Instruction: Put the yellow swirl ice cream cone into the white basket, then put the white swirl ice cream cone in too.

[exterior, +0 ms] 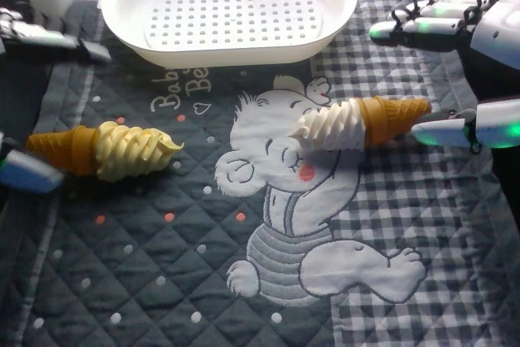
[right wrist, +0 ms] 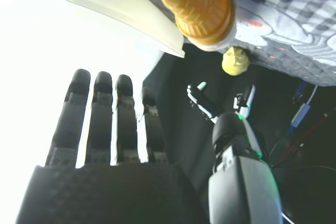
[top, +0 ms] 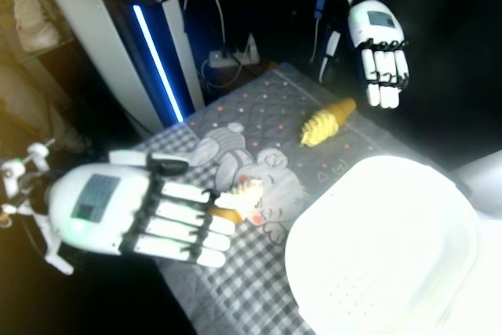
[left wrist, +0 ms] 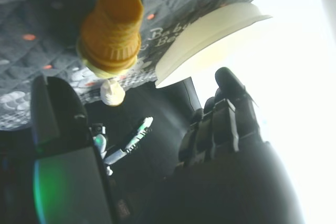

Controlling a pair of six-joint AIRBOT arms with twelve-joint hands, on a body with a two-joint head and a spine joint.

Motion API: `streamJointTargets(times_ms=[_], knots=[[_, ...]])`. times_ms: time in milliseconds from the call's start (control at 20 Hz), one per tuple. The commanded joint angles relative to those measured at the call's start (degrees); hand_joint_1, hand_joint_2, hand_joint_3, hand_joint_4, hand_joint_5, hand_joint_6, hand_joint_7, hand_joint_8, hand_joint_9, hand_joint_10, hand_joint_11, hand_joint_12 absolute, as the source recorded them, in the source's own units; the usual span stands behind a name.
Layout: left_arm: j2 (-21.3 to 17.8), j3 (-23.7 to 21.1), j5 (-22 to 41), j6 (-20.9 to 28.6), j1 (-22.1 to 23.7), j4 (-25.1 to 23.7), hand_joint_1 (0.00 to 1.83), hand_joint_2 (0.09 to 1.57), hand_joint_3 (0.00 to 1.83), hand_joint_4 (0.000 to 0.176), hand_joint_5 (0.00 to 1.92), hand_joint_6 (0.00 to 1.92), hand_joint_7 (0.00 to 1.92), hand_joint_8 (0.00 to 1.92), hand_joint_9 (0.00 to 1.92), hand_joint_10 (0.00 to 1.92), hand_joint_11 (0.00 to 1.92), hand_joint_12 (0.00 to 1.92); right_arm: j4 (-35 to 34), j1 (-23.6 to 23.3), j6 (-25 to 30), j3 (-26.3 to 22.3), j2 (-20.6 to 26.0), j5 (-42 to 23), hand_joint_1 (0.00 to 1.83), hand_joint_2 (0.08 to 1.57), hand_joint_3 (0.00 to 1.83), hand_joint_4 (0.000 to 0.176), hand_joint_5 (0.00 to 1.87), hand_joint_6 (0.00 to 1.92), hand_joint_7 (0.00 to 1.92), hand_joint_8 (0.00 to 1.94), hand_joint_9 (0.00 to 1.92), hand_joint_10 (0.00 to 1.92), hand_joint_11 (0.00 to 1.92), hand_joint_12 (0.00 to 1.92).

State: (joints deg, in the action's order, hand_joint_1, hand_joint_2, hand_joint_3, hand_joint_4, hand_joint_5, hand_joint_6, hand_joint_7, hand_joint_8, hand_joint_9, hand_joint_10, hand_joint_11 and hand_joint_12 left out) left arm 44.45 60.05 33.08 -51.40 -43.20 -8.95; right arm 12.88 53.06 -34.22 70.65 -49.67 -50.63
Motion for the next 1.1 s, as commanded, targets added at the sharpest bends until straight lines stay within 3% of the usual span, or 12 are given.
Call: streamJointTargets(times_ms=[0, 200, 250, 500, 600, 650, 750, 800, 850, 900, 950, 1050], knots=[[0.66, 0.46, 4.28, 0.03, 1.15, -0.30, 0.72, 0.81, 0.00, 0.106, 0.48, 0.00, 0.46, 0.00, 0.50, 0.00, 0.23, 0.69, -2.26, -0.63, 0.22, 0.25, 0.13, -6.00, 0.57, 1.10, 0.01, 0.037, 0.34, 0.00, 0.34, 0.00, 0.37, 0.01, 0.27, 0.38], [4.41, 2.51, -1.97, 0.03, 5.17, -5.53, 0.59, 0.80, 0.00, 0.131, 0.43, 0.00, 0.48, 0.00, 0.51, 0.00, 0.26, 0.62, -2.26, -0.63, 0.22, 0.23, 0.13, -6.01, 0.53, 1.12, 0.01, 0.053, 0.33, 0.00, 0.34, 0.00, 0.38, 0.01, 0.27, 0.38], [5.66, 3.19, -4.27, 0.03, 6.61, -7.46, 0.60, 0.81, 0.00, 0.114, 0.45, 0.00, 0.47, 0.00, 0.53, 0.00, 0.31, 0.57, -2.26, -0.63, 0.22, 0.23, 0.13, -6.02, 0.54, 1.12, 0.00, 0.062, 0.34, 0.00, 0.35, 0.00, 0.38, 0.01, 0.28, 0.38], [11.18, 7.37, -13.00, 0.02, 10.35, -11.49, 0.85, 0.76, 0.00, 0.094, 0.51, 0.01, 0.61, 0.02, 0.65, 0.02, 0.41, 0.48, -2.27, -0.63, 0.22, 0.20, 0.09, -6.03, 0.53, 1.12, 0.00, 0.059, 0.35, 0.00, 0.35, 0.00, 0.38, 0.00, 0.29, 0.38], [11.98, 7.88, -14.43, -0.01, 10.20, -11.93, 0.86, 0.83, 0.00, 0.105, 0.54, 0.00, 0.68, 0.00, 0.71, 0.01, 0.46, 0.45, -2.27, -0.63, 0.22, 0.21, 0.08, -6.04, 0.45, 1.12, 0.00, 0.082, 0.34, 0.00, 0.35, 0.00, 0.39, 0.01, 0.30, 0.39], [12.31, 8.08, -15.12, -0.03, 10.07, -12.27, 0.85, 0.84, 0.00, 0.107, 0.56, 0.01, 0.71, 0.01, 0.75, 0.02, 0.50, 0.46, -2.28, -0.63, 0.22, 0.22, 0.08, -6.05, 0.45, 1.12, 0.00, 0.076, 0.34, 0.00, 0.35, 0.00, 0.39, 0.00, 0.29, 0.38], [12.59, 8.10, -16.53, -0.03, 9.99, -13.86, 0.87, 0.85, 0.00, 0.061, 0.65, 0.01, 0.81, 0.02, 0.85, 0.03, 0.56, 0.53, -2.28, -0.63, 0.22, 0.23, 0.09, -6.05, 0.43, 1.13, 0.00, 0.080, 0.33, 0.00, 0.35, 0.00, 0.40, 0.01, 0.31, 0.39], [12.61, 8.03, -17.03, -0.03, 10.00, -14.62, 0.92, 0.86, 0.00, 0.023, 0.81, 0.01, 0.99, 0.10, 1.03, 0.14, 0.64, 0.87, -2.28, -0.63, 0.22, 0.23, 0.09, -6.04, 0.43, 1.13, 0.00, 0.077, 0.33, 0.00, 0.34, 0.00, 0.40, 0.00, 0.31, 0.38], [12.61, 7.96, -17.35, -0.04, 10.01, -15.02, 1.09, 0.88, 0.00, 0.000, 0.99, 0.04, 1.00, 0.62, 0.96, 0.89, 0.69, 1.36, -2.28, -0.63, 0.22, 0.23, 0.09, -6.04, 0.41, 1.14, 0.01, 0.070, 0.34, 0.00, 0.35, 0.00, 0.41, 0.01, 0.33, 0.39], [12.60, 7.89, -17.46, -0.04, 10.01, -15.17, 1.25, 1.02, 0.01, 0.000, 1.16, 0.27, 1.05, 1.01, 0.93, 1.16, 0.74, 1.46, -2.28, -0.63, 0.22, 0.24, 0.09, -6.04, 0.42, 1.14, 0.00, 0.067, 0.34, 0.00, 0.36, 0.00, 0.42, 0.01, 0.34, 0.39], [12.59, 7.83, -17.46, -0.05, 10.01, -15.19, 1.20, 1.06, 0.00, 0.000, 1.10, 0.69, 0.95, 1.07, 0.91, 1.30, 0.77, 1.49, -2.28, -0.63, 0.22, 0.25, 0.09, -6.04, 0.42, 1.14, 0.00, 0.072, 0.33, 0.00, 0.35, 0.00, 0.40, 0.00, 0.33, 0.37], [12.59, 7.90, -17.30, -0.02, 10.06, -15.18, 1.15, 1.13, 0.00, 0.000, 0.94, 1.05, 0.84, 1.38, 0.86, 1.59, 0.78, 1.74, -2.28, -0.63, 0.22, 0.27, 0.09, -6.03, 0.45, 1.14, 0.00, 0.057, 0.34, 0.00, 0.35, 0.00, 0.39, 0.00, 0.31, 0.36]])
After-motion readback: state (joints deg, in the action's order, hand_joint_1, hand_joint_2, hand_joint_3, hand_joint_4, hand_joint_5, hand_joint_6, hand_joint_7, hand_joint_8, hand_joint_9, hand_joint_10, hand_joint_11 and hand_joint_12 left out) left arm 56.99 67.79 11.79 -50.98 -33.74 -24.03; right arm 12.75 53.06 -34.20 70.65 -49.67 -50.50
